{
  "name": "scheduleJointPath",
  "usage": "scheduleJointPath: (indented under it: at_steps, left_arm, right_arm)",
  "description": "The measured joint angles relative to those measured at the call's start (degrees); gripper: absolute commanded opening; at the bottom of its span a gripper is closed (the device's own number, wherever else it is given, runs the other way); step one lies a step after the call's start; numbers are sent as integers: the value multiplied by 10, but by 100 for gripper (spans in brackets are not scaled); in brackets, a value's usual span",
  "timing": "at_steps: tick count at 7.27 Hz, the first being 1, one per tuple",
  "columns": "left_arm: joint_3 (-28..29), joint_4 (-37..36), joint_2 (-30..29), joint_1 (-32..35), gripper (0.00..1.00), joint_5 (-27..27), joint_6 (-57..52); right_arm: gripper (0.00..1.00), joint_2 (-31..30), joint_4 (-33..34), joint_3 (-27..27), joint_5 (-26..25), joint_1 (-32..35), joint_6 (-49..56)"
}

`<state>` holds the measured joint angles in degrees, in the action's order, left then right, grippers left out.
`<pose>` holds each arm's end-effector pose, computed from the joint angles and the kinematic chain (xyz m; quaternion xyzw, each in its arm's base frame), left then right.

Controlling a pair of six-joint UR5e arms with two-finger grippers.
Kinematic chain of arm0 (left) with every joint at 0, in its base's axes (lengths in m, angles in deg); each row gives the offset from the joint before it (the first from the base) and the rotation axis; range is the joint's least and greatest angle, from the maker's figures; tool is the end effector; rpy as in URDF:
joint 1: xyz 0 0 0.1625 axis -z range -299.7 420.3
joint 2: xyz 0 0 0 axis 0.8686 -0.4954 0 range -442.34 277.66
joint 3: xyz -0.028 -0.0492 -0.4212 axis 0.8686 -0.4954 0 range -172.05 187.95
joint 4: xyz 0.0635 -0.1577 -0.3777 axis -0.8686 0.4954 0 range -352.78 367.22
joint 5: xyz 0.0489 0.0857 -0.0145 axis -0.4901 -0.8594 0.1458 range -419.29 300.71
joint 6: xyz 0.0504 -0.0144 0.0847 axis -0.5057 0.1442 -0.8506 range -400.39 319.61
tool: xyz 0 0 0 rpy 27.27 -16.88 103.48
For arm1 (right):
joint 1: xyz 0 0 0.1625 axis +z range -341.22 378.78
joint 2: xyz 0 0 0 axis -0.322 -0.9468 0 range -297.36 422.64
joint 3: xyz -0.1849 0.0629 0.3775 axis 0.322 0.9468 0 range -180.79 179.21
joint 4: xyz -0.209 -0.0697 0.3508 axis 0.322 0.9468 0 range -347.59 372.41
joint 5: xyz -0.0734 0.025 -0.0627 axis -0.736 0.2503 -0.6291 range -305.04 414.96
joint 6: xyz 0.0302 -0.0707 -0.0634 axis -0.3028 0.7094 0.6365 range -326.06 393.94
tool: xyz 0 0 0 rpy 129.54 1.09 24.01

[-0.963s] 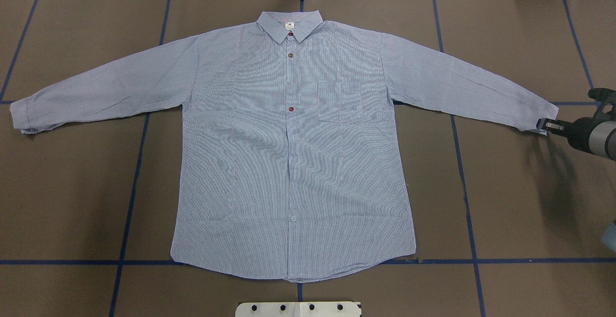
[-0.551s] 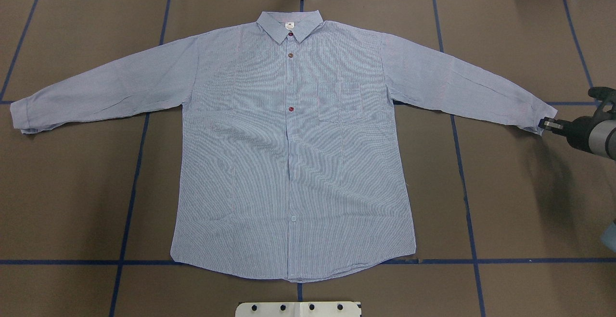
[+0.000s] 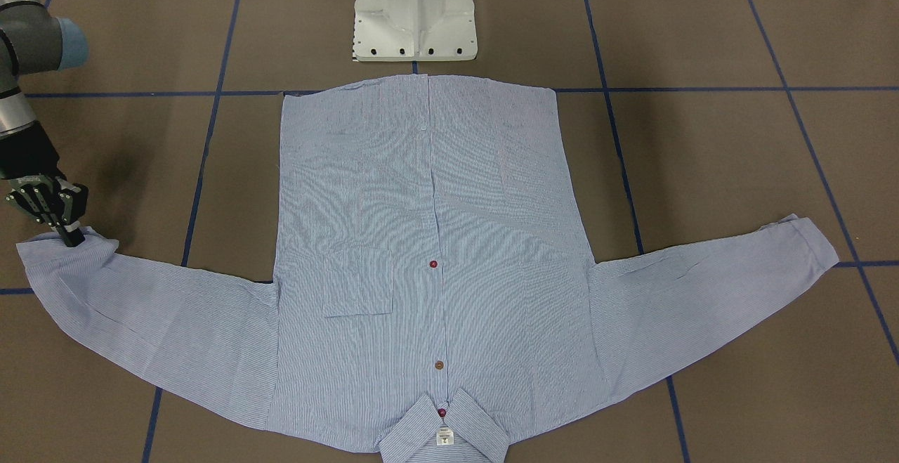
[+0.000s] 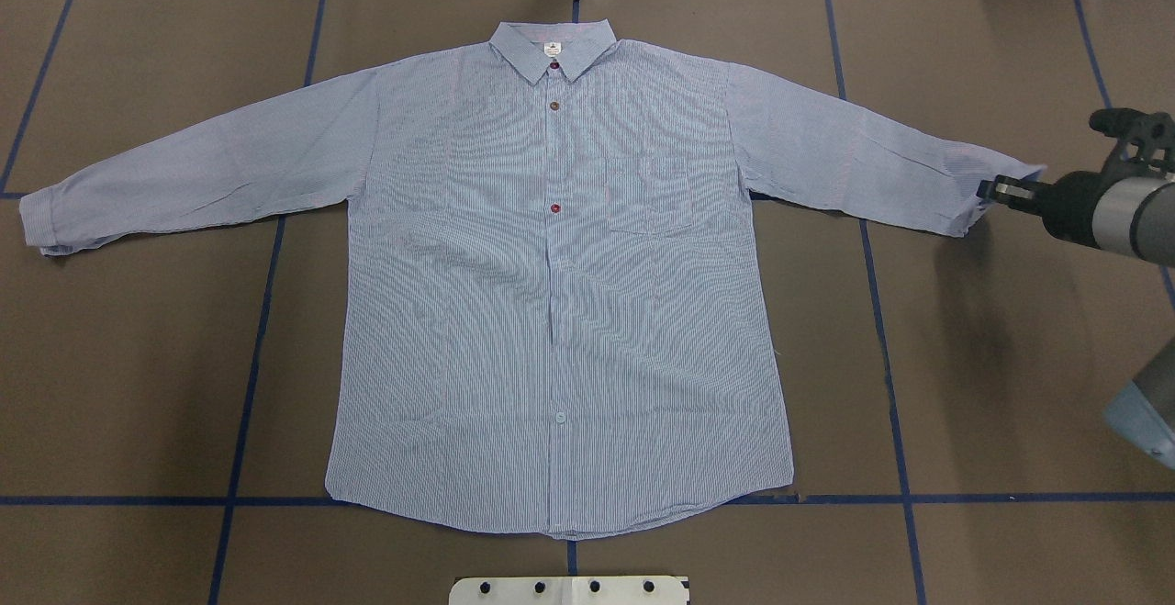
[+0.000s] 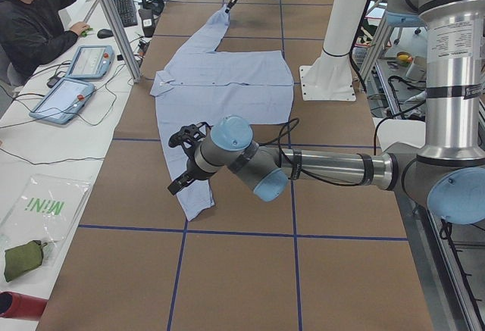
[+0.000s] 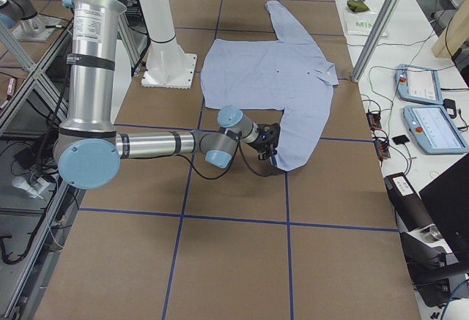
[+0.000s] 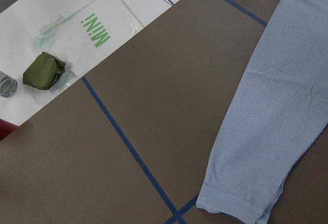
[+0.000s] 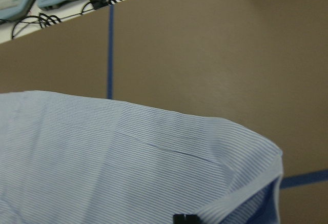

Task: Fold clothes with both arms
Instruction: 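Carry the grasped sleeve with the right gripper across the shirt front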

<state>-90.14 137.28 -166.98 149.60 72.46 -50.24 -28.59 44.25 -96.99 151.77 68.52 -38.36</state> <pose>-0.0612 -0.4765 0.5538 0.3661 0.3036 0.2094 0.8544 -0.2401 -0.4714 0.5093 0.2480 -0.4628 0.2049 0.8261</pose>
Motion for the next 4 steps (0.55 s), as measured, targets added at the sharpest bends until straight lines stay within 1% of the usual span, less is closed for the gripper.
scheduleJointPath:
  at_steps: [2, 3, 4]
  left_arm:
    - [0, -1, 0, 0, 100, 0, 0]
    - [1, -1, 0, 0, 100, 0, 1]
    - [2, 0, 0, 0, 100, 0, 1]
  right_arm:
    - [0, 140, 113, -5, -12, -20, 3]
    - [0, 211, 178, -2, -39, -46, 2]
    - [0, 270, 224, 4, -77, -77, -1]
